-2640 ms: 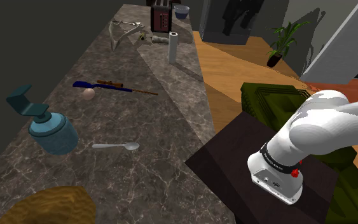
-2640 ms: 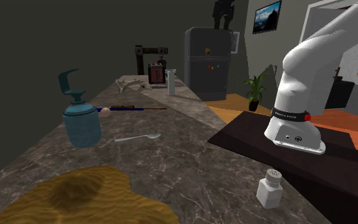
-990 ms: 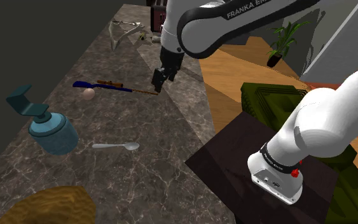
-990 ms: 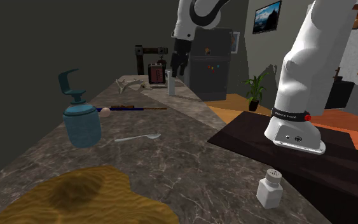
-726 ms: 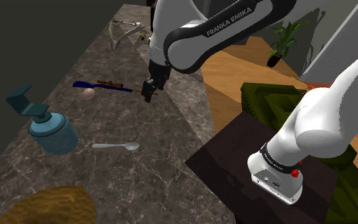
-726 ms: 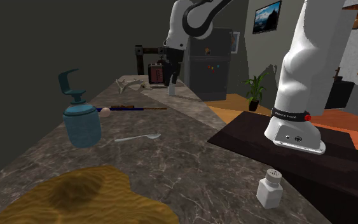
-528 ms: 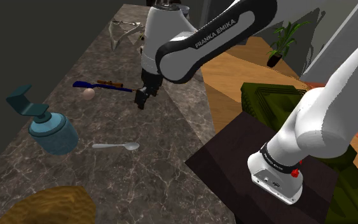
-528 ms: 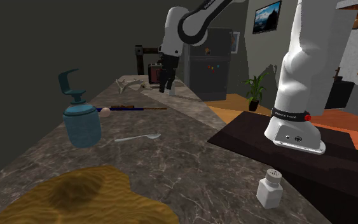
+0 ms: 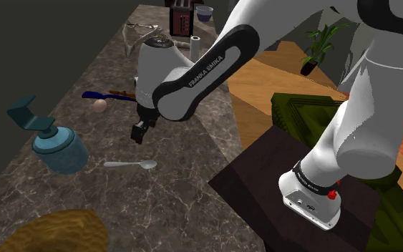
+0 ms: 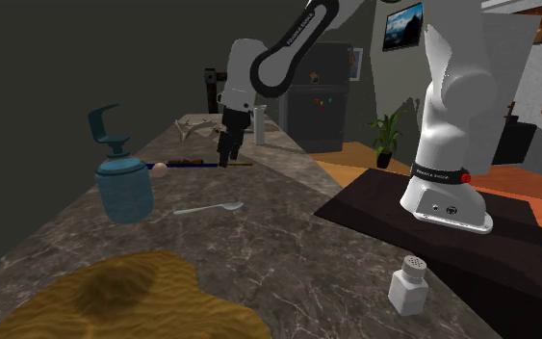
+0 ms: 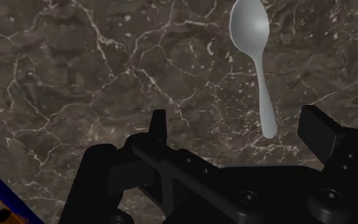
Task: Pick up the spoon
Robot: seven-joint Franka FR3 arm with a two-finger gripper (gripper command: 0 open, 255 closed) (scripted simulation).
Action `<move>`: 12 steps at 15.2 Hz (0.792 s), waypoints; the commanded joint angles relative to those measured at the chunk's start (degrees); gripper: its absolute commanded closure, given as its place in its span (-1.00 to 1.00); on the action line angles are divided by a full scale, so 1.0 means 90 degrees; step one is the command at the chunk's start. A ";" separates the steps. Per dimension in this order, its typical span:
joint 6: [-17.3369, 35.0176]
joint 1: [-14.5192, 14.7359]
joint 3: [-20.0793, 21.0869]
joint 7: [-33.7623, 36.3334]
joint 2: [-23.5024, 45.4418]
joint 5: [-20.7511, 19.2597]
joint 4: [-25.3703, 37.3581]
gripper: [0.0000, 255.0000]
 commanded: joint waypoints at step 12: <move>0.0679 0.0778 -0.0123 0.0072 0.2152 -0.0614 0.1552 -1.00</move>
